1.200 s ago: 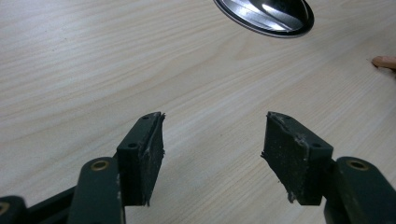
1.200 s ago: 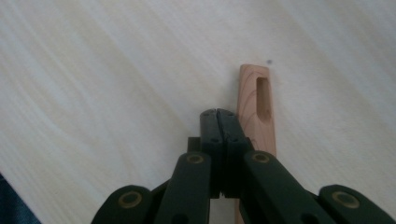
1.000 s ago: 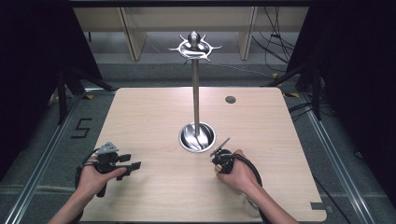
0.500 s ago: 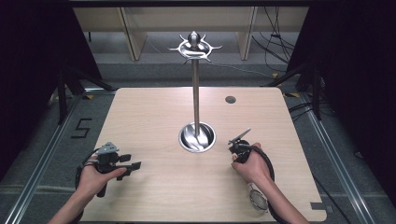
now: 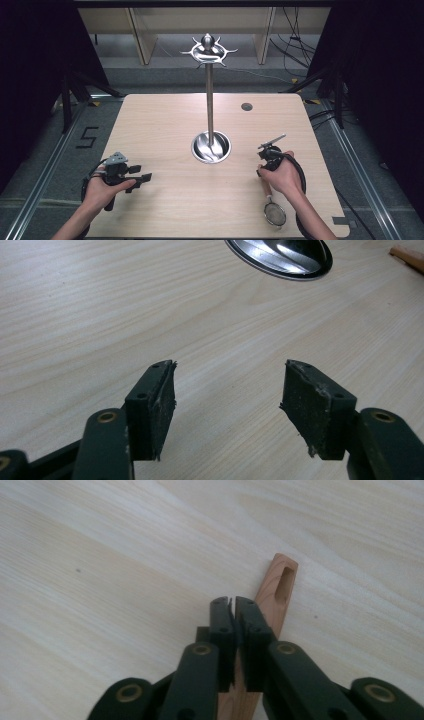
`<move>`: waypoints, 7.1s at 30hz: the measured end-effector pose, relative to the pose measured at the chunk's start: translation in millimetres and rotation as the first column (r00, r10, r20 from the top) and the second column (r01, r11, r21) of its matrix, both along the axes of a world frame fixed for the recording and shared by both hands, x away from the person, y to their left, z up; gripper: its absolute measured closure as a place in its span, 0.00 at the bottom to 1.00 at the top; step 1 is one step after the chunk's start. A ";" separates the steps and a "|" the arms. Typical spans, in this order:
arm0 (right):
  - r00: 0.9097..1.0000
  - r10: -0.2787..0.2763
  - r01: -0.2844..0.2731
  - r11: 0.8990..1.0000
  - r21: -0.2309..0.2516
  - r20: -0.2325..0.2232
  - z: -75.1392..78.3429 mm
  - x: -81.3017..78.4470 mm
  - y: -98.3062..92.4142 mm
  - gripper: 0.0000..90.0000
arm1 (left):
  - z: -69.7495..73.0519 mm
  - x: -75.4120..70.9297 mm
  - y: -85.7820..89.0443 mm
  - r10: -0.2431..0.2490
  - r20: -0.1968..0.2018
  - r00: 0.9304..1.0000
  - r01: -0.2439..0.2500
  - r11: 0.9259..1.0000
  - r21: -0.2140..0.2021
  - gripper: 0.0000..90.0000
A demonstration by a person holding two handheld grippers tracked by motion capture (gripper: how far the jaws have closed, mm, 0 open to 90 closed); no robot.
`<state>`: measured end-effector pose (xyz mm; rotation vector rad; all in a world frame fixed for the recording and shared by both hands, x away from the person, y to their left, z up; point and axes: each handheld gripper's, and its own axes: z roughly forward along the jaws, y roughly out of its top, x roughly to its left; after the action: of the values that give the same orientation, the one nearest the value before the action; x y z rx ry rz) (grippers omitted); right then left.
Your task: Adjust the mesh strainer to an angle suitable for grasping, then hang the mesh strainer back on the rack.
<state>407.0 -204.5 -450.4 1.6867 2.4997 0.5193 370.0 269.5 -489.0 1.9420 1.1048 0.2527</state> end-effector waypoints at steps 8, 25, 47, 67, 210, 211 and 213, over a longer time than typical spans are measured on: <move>1.000 -0.021 0.021 1.000 0.023 0.007 10.1 -12.9 -9.0 0.74 | -0.3 3.1 -3.1 -0.009 -0.008 1.000 0.009 1.000 -0.007 0.41; 0.988 -0.076 0.074 0.997 -0.019 -0.136 12.2 -26.2 -11.5 0.60 | 1.3 1.7 -2.1 -0.006 0.008 1.000 0.006 1.000 0.001 0.41; 0.972 -0.103 0.098 0.995 -0.036 -0.210 -12.5 -24.1 -6.5 0.59 | 0.7 -0.9 2.7 0.002 0.002 1.000 -0.002 1.000 0.011 0.41; 0.953 -0.172 0.167 0.985 -0.041 -0.250 -20.2 -20.5 -10.6 0.77 | -0.1 -1.9 2.8 0.007 0.009 1.000 -0.007 1.000 -0.004 0.41; 0.788 -0.076 -0.158 0.934 0.320 0.611 107.7 -32.4 3.3 0.77 | 0.6 -1.5 3.9 0.013 0.013 1.000 -0.013 1.000 0.017 0.41; 0.783 -0.061 -0.174 0.934 0.312 0.619 109.1 -31.1 2.6 0.77 | 0.4 -1.1 4.2 0.006 0.008 1.000 -0.006 1.000 0.019 0.41; 0.779 -0.059 -0.178 0.934 0.311 0.624 109.9 -29.7 4.1 0.77 | 0.1 -1.2 3.2 0.012 0.010 1.000 -0.012 1.000 0.009 0.41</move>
<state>377.3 -200.4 -340.5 1.2144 2.0356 1.3578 368.9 272.7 -488.9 1.9405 1.1111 0.2744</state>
